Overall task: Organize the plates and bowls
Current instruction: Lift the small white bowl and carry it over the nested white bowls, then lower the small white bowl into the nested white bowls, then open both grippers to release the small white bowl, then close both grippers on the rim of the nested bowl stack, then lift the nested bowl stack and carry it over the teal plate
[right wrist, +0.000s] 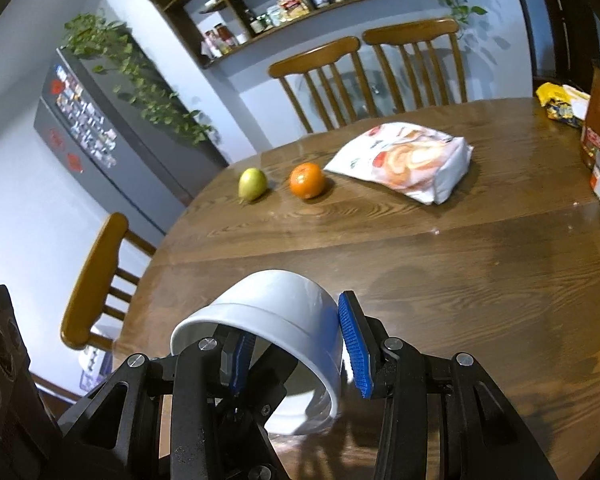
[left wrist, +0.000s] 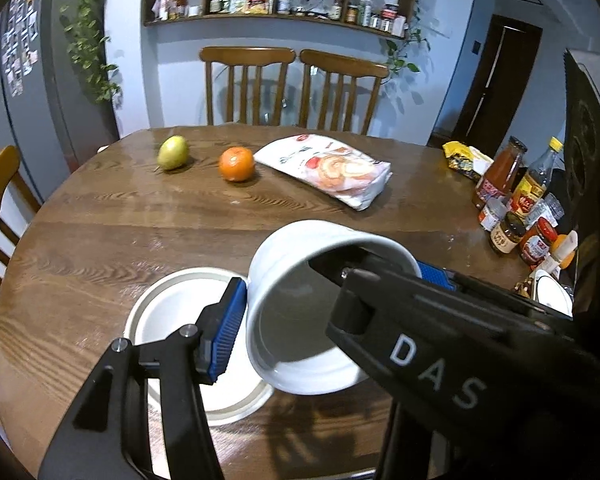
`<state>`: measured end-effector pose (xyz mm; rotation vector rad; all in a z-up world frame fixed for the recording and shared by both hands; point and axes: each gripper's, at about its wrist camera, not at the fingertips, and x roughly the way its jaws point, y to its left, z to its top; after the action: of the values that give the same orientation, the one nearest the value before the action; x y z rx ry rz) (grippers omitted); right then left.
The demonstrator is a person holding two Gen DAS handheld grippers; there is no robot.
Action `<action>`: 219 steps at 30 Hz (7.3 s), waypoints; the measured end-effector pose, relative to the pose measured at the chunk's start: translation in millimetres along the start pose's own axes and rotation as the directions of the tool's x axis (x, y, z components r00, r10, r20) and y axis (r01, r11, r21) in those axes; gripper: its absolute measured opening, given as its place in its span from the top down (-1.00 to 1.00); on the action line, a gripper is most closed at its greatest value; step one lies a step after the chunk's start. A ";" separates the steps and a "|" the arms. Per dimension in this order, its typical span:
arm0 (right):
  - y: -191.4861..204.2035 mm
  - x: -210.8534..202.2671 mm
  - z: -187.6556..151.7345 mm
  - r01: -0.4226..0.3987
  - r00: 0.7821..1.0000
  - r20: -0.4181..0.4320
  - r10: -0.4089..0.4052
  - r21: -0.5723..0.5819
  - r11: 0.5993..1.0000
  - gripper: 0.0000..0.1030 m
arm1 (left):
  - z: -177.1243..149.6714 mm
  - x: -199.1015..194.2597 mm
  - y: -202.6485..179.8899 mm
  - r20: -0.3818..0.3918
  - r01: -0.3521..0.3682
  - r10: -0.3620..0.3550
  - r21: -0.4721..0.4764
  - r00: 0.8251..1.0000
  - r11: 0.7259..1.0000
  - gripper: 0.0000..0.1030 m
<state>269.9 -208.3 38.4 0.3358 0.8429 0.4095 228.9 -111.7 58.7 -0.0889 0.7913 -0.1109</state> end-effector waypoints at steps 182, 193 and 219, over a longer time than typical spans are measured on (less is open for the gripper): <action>8.9 127.6 -39.0 -0.138 0.886 -0.436 0.159 0.080 0.987 -0.42 | -61.5 56.6 133.0 -0.218 0.159 -0.268 -0.416 0.938 0.896 -0.45; 12.0 125.8 -41.0 -0.059 0.906 -0.418 0.070 0.040 0.997 -0.11 | -63.3 46.6 129.2 -0.232 0.143 -0.263 -0.432 0.936 0.890 -0.27; 30.2 58.9 -53.0 0.038 0.965 -0.256 -0.047 -0.037 0.999 -0.09 | -77.0 0.6 110.2 -0.150 0.244 -0.314 -0.359 0.937 0.901 -0.28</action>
<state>257.5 -147.4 -19.4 0.2372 1.0947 0.4317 181.7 -5.5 -9.0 -0.5250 0.9962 -0.2623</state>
